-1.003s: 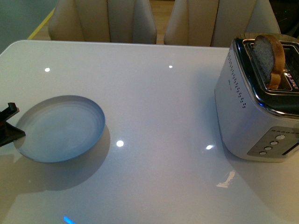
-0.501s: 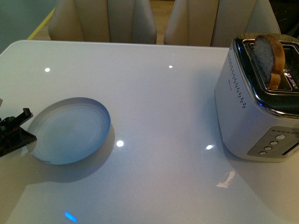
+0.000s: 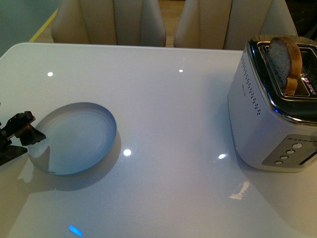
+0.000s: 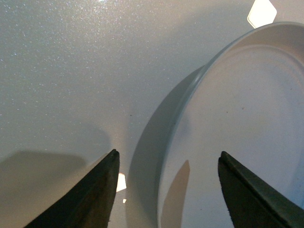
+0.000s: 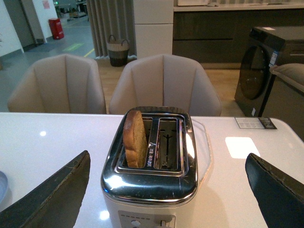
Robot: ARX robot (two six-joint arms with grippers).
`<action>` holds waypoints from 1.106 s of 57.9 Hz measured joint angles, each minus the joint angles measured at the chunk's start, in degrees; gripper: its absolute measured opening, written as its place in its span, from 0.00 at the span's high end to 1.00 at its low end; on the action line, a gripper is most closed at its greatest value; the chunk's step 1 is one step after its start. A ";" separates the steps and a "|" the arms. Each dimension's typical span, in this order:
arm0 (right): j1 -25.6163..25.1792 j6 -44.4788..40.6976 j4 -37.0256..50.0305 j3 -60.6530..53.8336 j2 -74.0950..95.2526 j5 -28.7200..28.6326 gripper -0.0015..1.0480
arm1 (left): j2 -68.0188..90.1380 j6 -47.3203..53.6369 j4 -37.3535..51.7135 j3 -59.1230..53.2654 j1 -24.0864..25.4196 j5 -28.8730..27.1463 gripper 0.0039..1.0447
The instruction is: Left arm holds plate, right arm toasts bread
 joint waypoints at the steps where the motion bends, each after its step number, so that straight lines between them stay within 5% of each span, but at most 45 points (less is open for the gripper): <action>1: 0.00 0.00 0.00 0.00 0.00 0.00 0.09 | -0.13 -0.13 0.11 -0.11 0.02 0.00 0.34; 13: 0.00 0.00 0.00 0.00 0.00 0.00 0.09 | -7.30 -0.13 1.25 -1.86 1.33 0.44 0.05; 31: 0.00 0.00 0.00 0.00 0.00 0.00 0.09 | -27.50 0.83 -1.22 -3.61 2.34 3.28 0.07; 41: 0.00 0.00 0.00 0.00 0.00 0.00 0.09 | -42.51 -0.55 -3.02 -5.40 -3.91 6.19 0.07; 53: 0.00 0.00 0.00 0.00 0.00 0.00 0.09 | -53.83 -4.70 -4.04 -5.40 -17.20 6.93 0.07; 55: 0.00 0.00 0.00 0.00 0.00 -0.02 0.09 | -53.81 -3.17 -2.12 -6.34 -20.13 3.19 0.09; 59: 0.00 0.00 0.00 0.00 0.00 -0.15 0.09 | -54.14 3.93 10.69 -12.41 -23.71 -14.08 0.21; 64: 0.00 0.00 0.00 0.00 0.00 -0.07 0.09 | -56.33 12.17 19.89 -19.50 -23.80 -26.62 0.34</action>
